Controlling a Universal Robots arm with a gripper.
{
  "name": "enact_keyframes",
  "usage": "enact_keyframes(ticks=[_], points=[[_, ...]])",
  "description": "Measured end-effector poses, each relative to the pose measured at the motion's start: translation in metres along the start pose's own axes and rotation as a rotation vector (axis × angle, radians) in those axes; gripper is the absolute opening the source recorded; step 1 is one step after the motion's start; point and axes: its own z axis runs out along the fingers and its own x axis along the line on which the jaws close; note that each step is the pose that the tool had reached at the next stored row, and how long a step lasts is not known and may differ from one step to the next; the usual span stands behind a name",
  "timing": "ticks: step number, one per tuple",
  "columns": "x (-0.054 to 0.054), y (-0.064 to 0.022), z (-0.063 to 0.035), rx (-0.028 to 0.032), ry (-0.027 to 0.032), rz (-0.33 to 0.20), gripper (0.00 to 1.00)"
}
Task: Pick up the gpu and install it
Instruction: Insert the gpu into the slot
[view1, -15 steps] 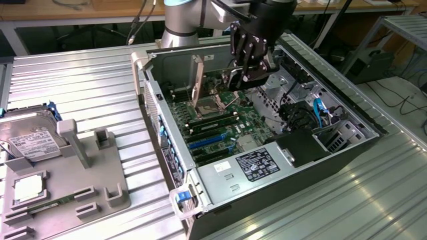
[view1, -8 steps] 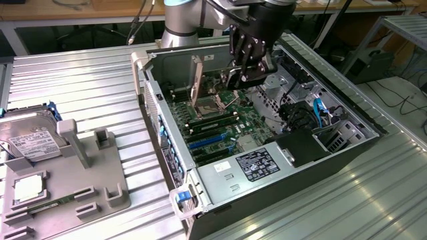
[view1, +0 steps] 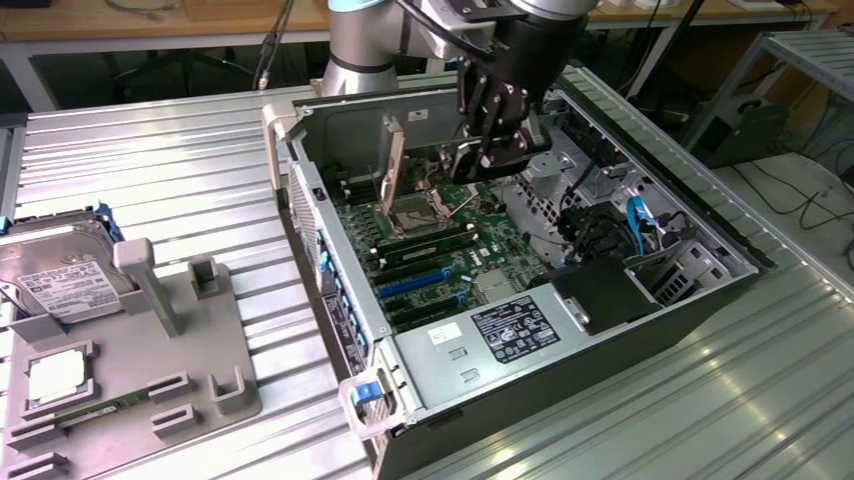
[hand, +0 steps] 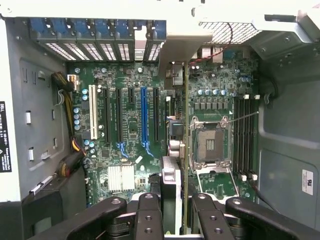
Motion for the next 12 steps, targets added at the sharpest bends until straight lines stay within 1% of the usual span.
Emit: enact_keyframes(ticks=[5,12], points=[[0.0,0.0001,0.0077,0.0,-0.0001,0.0,0.28],[0.0,0.0001,0.0135,0.0,0.0,0.0,0.28]])
